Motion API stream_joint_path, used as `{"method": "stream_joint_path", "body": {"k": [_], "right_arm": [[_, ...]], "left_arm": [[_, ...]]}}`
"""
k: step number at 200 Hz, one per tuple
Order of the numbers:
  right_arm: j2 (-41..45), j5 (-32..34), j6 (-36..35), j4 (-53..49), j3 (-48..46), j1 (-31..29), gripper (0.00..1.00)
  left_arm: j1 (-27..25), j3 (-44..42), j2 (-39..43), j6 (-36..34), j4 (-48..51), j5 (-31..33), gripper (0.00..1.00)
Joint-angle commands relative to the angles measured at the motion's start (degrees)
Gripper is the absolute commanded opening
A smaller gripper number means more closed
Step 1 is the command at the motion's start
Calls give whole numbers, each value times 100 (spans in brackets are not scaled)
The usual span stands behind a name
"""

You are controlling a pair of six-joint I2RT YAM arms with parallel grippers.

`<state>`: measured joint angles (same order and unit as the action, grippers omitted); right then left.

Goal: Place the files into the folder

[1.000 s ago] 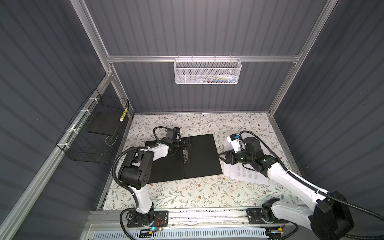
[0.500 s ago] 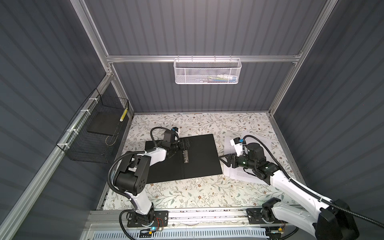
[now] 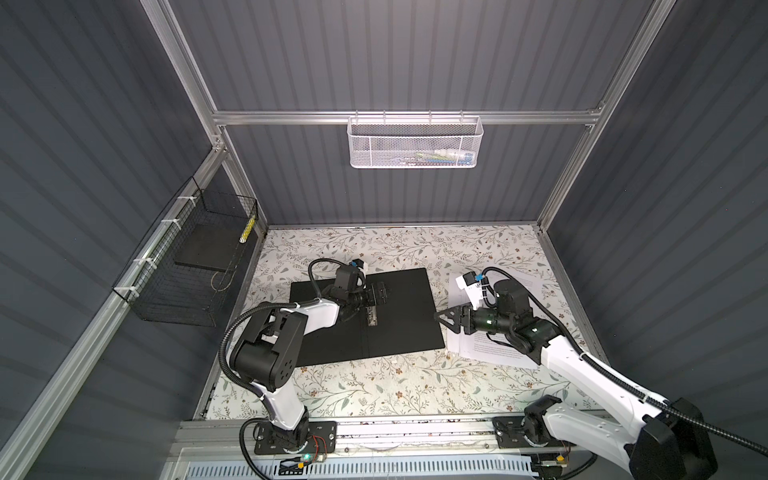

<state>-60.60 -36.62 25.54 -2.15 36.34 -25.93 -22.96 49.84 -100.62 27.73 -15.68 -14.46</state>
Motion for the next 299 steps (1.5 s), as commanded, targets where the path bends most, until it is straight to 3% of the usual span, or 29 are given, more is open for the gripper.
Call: {"method": "stream_joint_path", "body": {"k": [1,46,80,131,182,212,249,299], "right_arm": [[-59,-286,14,29,106,-25,65],[-198,-300,-56,-6,91,-26,65],[-247,-119,73,69,-19,-31,65],[-316,68,58,-79,76,-24,64],[-1006,787,-344,-876,468,-173,62],[-1324,1182,-207,-1072,605,-473,61],[-1848,1484,47,-766,565,-509,63],[-3156,1249,-158,-360,1354,-101,63]], "left_arm": [[-15,216,-252,40,-106,-183,99],[-11,183,-156,-187,154,99,99],[-7,24,-218,-24,83,-253,99],[-7,-598,478,183,189,-45,99],[-4,-463,1242,-169,1296,843,99],[-11,-271,1494,-187,1839,711,99],[-57,-687,1597,103,1613,330,99],[-387,-1196,1780,292,1314,712,99]]}}
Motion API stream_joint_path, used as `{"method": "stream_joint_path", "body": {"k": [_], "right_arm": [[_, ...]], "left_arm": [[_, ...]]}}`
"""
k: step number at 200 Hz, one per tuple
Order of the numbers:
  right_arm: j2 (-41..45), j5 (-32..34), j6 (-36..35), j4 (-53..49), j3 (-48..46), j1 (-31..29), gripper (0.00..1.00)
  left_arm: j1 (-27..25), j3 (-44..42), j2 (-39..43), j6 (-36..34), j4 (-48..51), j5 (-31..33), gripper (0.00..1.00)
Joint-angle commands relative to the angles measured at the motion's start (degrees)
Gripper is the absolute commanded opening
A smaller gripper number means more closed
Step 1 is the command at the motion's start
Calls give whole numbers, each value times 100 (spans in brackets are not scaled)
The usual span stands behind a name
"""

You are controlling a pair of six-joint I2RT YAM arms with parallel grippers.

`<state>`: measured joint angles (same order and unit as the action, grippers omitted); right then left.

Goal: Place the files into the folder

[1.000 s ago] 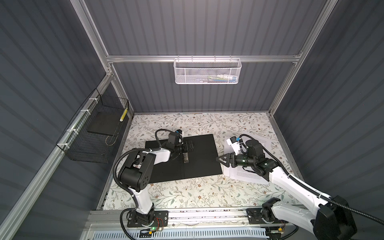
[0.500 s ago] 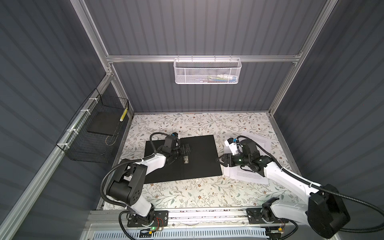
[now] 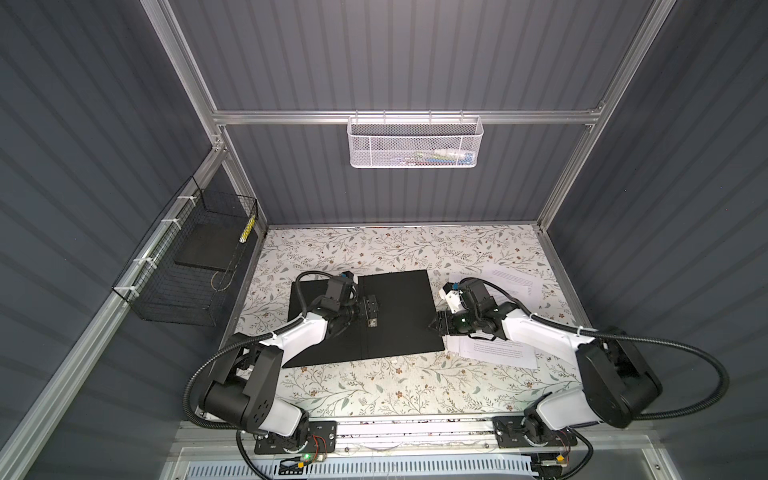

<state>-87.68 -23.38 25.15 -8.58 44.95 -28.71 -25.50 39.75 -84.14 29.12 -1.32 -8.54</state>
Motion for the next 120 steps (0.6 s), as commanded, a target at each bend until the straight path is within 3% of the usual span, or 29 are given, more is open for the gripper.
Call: {"method": "stream_joint_path", "body": {"k": [1,61,84,120], "right_arm": [[-476,-64,-126,271,517,175,63],[-1594,285,-531,-188,1566,279,63],[-1822,823,-673,-366,1781,284,63],[-2085,810,-757,-402,1976,287,64]], "left_arm": [[-141,-187,133,149,-113,126,99],[-468,-233,14,32,-103,260,99],[-594,-289,-14,34,-132,323,99],[-838,-365,-112,54,-145,393,99]]}}
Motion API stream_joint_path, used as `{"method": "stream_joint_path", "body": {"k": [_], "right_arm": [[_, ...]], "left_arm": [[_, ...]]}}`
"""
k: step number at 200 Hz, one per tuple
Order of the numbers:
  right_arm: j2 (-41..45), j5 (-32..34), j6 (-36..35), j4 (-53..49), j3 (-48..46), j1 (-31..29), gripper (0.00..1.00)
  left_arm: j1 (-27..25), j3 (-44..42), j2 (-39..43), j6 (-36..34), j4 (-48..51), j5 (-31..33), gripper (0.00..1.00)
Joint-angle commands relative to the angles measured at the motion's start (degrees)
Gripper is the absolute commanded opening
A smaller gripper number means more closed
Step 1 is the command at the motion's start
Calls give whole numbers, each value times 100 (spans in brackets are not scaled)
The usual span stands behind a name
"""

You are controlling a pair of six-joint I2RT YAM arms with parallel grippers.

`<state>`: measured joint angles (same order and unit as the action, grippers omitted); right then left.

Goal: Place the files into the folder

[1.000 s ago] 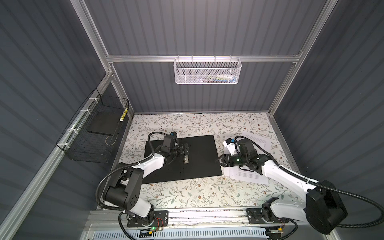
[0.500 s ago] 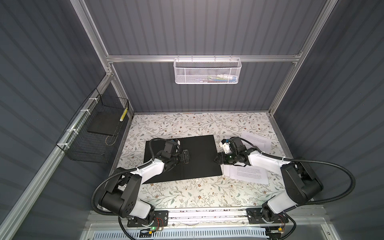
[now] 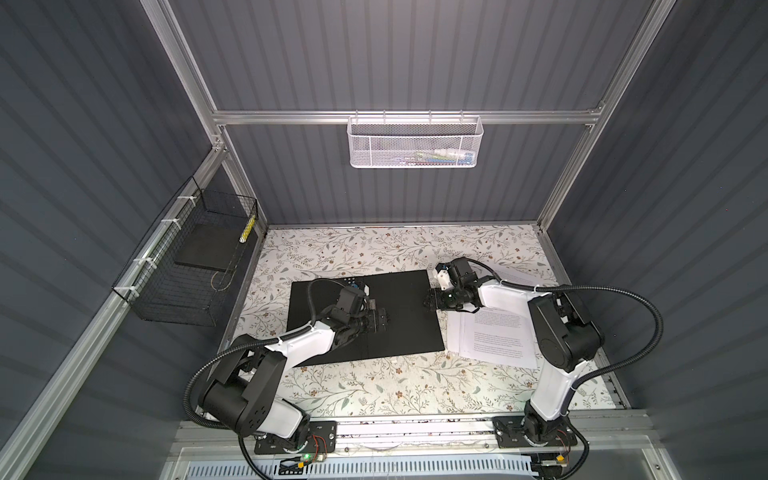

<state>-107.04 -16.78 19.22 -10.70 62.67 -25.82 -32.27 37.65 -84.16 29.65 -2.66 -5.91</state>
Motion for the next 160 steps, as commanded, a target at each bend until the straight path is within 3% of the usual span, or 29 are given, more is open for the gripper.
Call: {"method": "stream_joint_path", "body": {"k": [1,75,104,160], "right_arm": [[-158,145,-164,-184,207,-2,63],[-540,-186,-110,-3,450,-5,64],[-682,-407,-142,-32,625,-9,64],[-786,-356,-221,-186,874,-9,64]], "left_arm": [[-167,-163,-110,4,-18,141,99],[-382,-269,-276,-77,-358,168,99],[-702,-195,-277,-45,-409,202,99],[-1131,-211,-185,327,-90,739,99]]}}
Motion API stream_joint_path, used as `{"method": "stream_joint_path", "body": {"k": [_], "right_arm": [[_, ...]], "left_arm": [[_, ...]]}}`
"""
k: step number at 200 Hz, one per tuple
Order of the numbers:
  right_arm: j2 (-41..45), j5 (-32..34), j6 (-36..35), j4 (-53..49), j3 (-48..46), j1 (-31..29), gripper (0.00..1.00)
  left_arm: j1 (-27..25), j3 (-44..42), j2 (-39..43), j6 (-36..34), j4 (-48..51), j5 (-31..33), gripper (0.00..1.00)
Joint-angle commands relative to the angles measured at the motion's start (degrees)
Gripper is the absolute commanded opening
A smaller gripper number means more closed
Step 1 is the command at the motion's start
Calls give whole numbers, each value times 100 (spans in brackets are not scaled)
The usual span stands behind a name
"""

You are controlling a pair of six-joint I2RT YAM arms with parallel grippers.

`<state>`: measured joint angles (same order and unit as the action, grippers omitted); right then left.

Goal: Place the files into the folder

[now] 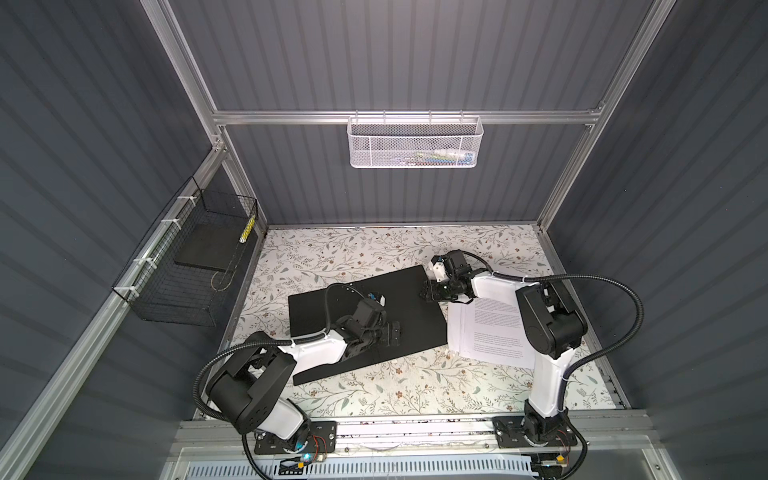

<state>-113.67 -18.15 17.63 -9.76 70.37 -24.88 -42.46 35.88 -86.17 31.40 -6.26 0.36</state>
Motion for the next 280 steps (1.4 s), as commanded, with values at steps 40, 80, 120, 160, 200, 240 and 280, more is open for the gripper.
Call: {"method": "stream_joint_path", "body": {"k": [40,80,120,160,200,240,280], "right_arm": [[224,-215,-49,-353,-76,-104,64],[880,-206,-190,-689,-273,-186,63],[1456,43,-275,-1174,-337,-635,62],[1611,967,-152,-1424,-204,-604,63],[1532,649,-54,-1300,-138,-450,64],[1569,-47,276,-707,-568,-478,62],[1156,-48,372,-493,-696,-509,62]], "left_arm": [[-69,787,590,-465,1929,1322,99],[1048,1400,821,-815,2691,927,99],[1905,1407,635,-1139,2681,690,99],[2154,1038,654,-1133,2306,487,99],[2182,683,576,-1055,2034,-78,99],[2099,-133,601,-363,653,-1385,99],[1770,-447,716,-95,338,-1302,99]]}}
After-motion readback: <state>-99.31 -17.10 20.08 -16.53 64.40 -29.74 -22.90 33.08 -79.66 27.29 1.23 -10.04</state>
